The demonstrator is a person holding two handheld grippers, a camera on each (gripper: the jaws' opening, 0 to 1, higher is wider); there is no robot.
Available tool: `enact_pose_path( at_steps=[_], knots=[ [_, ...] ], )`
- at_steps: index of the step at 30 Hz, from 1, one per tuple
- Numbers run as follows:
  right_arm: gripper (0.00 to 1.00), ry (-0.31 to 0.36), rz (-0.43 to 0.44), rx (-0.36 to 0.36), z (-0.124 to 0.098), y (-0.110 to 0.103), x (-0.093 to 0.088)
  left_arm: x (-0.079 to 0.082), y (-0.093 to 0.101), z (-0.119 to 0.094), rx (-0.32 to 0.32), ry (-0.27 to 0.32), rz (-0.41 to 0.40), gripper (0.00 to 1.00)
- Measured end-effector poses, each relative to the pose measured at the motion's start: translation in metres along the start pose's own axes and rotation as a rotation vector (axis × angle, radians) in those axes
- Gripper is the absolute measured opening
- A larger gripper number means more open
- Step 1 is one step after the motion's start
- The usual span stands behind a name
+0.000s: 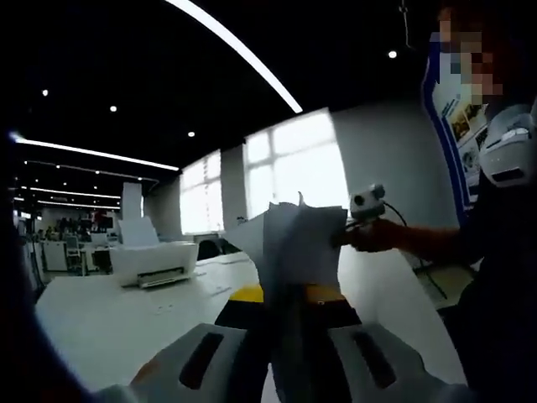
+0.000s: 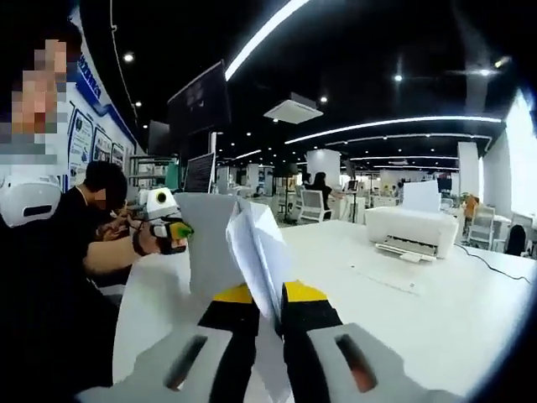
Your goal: Organize the stack of printing papers by aligning and flattening the scattered papers on the table
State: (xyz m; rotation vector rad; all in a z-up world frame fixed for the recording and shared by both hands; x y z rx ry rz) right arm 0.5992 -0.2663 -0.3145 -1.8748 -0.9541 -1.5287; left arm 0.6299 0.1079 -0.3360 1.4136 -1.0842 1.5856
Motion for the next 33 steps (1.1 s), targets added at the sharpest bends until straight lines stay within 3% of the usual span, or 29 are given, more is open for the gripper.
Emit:
enact_pose_path(
  at_steps=[3, 9, 16, 33],
  knots=[
    [0.06, 0.002, -0.018, -0.015, 0.001, -0.002, -0.001, 0.0, 0.0, 0.001, -0.001, 0.005, 0.001, 0.14],
    [0.12, -0.045, 0.033, 0.009, 0.003, -0.003, -0.026, -0.019, 0.004, 0.001, -0.012, -0.019, -0.032, 0.15],
    [0.12, -0.044, 0.012, 0.015, -0.005, -0.001, -0.018, -0.012, 0.0, -0.002, -0.02, -0.019, -0.026, 0.15],
    [0.1, -0.051, 0.035, 0.03, -0.01, -0.001, -0.025, -0.016, -0.001, -0.004, -0.021, -0.028, -0.053, 0.14]
  ],
)
Point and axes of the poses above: the point that each gripper's makers call its tool centre point, and the gripper's own axes: z roughly forward along the fingers, y roughly to its right, x roughly out of its top, the point moved 10 cm from there along -z, roughly backward along the fingers, and after that the axes turned 6 degrees about -y, right-handed, at the moved point
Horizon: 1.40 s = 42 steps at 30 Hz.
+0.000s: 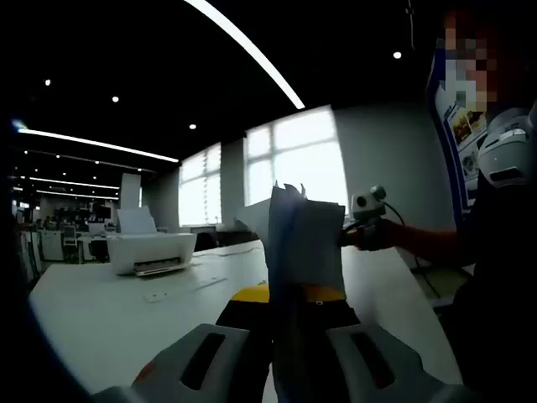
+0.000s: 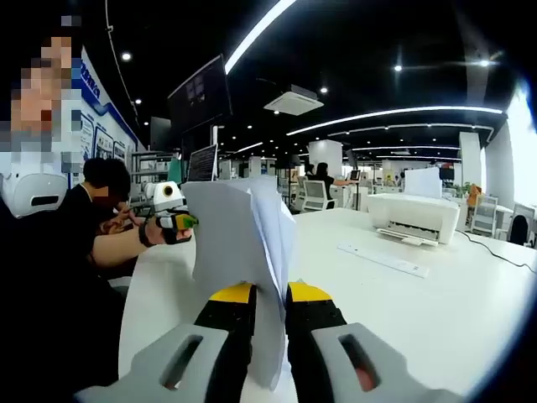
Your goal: Organize the stack of printing papers by aligning and flattening the scattered papers on the table
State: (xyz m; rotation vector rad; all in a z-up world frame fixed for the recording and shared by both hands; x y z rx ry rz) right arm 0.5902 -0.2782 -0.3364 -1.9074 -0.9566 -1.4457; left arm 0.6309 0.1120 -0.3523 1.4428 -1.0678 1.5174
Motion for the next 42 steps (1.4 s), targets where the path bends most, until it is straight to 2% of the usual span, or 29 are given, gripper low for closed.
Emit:
enact_pose_path(
  at_steps=[4, 8, 13, 17, 20, 23, 31, 33, 35, 37, 41, 42],
  knots=[
    [0.09, -0.006, -0.006, 0.011, 0.002, -0.001, 0.0, 0.0, 0.001, 0.002, -0.004, -0.006, 0.005, 0.14],
    [0.0, -0.008, -0.019, 0.032, 0.004, -0.004, 0.0, 0.002, 0.002, 0.004, 0.006, -0.019, 0.038, 0.08],
    [0.0, -0.002, -0.046, 0.039, 0.006, -0.008, 0.007, 0.011, 0.001, 0.006, 0.009, -0.009, 0.067, 0.06],
    [0.0, 0.02, -0.054, 0.042, 0.005, -0.009, 0.009, 0.013, 0.002, 0.006, -0.001, 0.012, 0.057, 0.06],
    [0.0, -0.006, -0.046, 0.043, 0.008, -0.008, 0.0, 0.0, 0.001, 0.005, 0.001, -0.013, 0.031, 0.07],
    [0.0, -0.018, -0.038, 0.056, 0.009, -0.01, -0.005, -0.005, 0.0, 0.002, -0.001, 0.004, -0.001, 0.07],
    [0.0, -0.024, -0.037, 0.065, 0.009, -0.01, 0.001, 0.004, 0.0, 0.006, 0.005, -0.015, 0.016, 0.06],
    [0.0, -0.017, -0.013, 0.064, 0.008, -0.008, 0.004, 0.007, -0.002, 0.007, 0.016, -0.03, -0.014, 0.06],
    [0.0, -0.013, 0.047, 0.066, 0.008, -0.007, 0.006, 0.008, -0.004, 0.008, 0.026, -0.042, -0.052, 0.06],
    [0.0, -0.028, 0.13, 0.089, 0.009, -0.007, 0.007, 0.009, -0.005, 0.009, 0.036, -0.066, -0.124, 0.06],
    [0.0, -0.064, 0.221, 0.105, 0.012, -0.006, 0.005, 0.005, -0.01, 0.011, 0.057, -0.112, -0.196, 0.06],
    [0.0, -0.052, 0.26, 0.108, 0.013, -0.004, 0.004, 0.005, -0.012, 0.011, 0.058, -0.097, -0.218, 0.06]
  ],
)
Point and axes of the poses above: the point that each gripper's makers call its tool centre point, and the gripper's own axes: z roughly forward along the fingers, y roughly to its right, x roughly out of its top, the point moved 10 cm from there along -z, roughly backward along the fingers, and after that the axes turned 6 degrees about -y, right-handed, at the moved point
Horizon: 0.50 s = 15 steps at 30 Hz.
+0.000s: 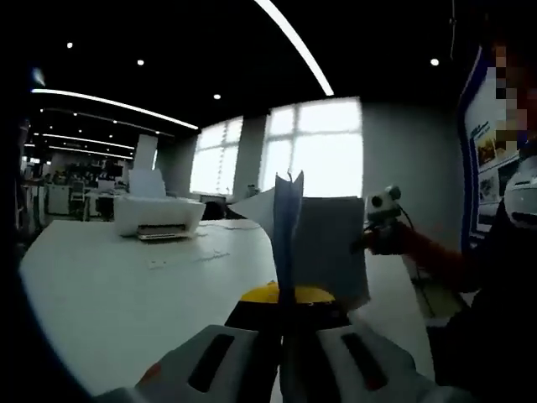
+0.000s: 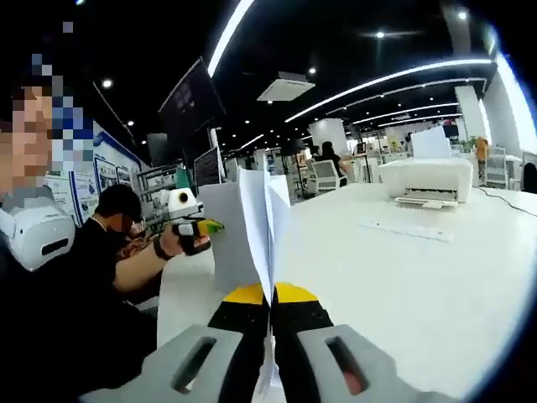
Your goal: Organize the stack of printing papers by aligning and flattening the scattered papers on the table
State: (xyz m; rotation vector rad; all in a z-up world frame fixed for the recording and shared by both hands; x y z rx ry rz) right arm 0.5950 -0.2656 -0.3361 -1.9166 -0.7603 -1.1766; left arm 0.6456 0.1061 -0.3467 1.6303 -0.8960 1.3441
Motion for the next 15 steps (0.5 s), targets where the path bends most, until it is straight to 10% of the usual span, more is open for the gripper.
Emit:
enact_pose_path(
  at_steps=[8, 15],
  knots=[
    [0.0, 0.032, 0.365, 0.118, -0.003, 0.012, -0.003, -0.004, -0.011, 0.002, -0.097, -0.015, -0.366, 0.06],
    [0.0, -0.014, 0.412, 0.117, 0.004, 0.019, -0.02, -0.018, -0.01, 0.009, -0.107, -0.093, -0.442, 0.06]
  ],
)
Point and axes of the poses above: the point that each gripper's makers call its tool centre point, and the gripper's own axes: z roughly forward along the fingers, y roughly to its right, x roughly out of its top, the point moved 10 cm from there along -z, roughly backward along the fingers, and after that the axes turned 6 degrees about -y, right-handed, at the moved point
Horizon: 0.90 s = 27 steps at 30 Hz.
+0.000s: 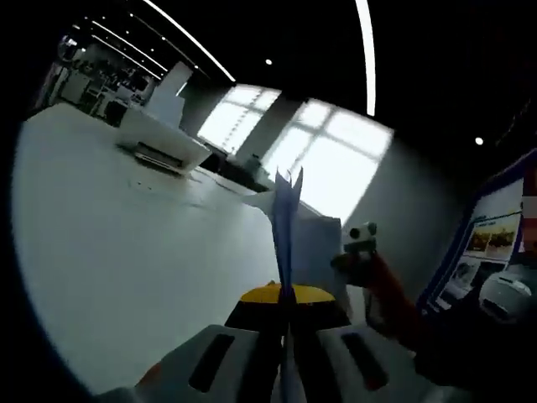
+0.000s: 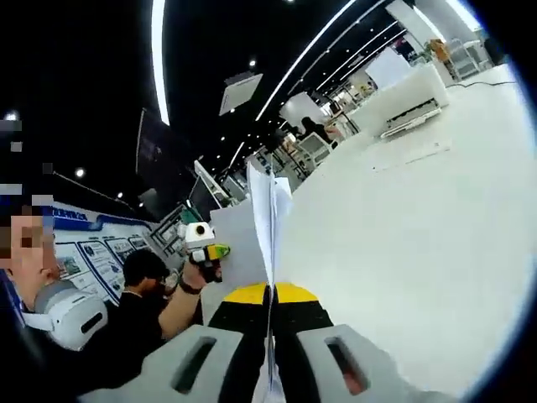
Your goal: Organize the stack of printing papers by aligning and flattening the scattered papers on the table
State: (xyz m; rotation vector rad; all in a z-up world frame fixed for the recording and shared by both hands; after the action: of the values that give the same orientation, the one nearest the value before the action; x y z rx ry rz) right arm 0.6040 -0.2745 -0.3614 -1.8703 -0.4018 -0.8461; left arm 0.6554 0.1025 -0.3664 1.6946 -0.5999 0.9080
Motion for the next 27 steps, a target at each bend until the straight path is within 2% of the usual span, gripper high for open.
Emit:
enact_pose_path(
  at_steps=[3, 5, 8, 9, 18, 21, 27],
  knots=[
    [0.0, -0.011, 0.022, -0.011, 0.003, 0.007, -0.006, -0.01, -0.004, 0.004, 0.026, -0.026, -0.007, 0.06],
    [0.0, -0.02, 0.023, -0.049, 0.005, 0.012, -0.01, -0.014, -0.008, 0.006, 0.043, -0.04, -0.001, 0.06],
    [0.0, -0.044, -0.033, -0.155, 0.008, 0.019, -0.016, -0.022, -0.015, 0.01, 0.046, -0.044, -0.01, 0.06],
    [0.0, -0.054, -0.04, -0.17, 0.01, 0.02, -0.019, -0.024, -0.017, 0.012, 0.049, -0.049, -0.019, 0.06],
    [0.0, -0.087, -0.128, -0.287, 0.023, 0.033, -0.029, -0.041, -0.033, 0.02, 0.127, -0.09, -0.01, 0.06],
    [0.0, -0.087, -0.206, -0.34, 0.024, 0.035, -0.03, -0.043, -0.035, 0.02, 0.13, -0.085, -0.024, 0.07],
    [0.0, -0.09, -0.261, -0.372, 0.031, 0.028, -0.038, -0.045, -0.036, 0.021, 0.149, -0.088, -0.026, 0.07]
  ],
)
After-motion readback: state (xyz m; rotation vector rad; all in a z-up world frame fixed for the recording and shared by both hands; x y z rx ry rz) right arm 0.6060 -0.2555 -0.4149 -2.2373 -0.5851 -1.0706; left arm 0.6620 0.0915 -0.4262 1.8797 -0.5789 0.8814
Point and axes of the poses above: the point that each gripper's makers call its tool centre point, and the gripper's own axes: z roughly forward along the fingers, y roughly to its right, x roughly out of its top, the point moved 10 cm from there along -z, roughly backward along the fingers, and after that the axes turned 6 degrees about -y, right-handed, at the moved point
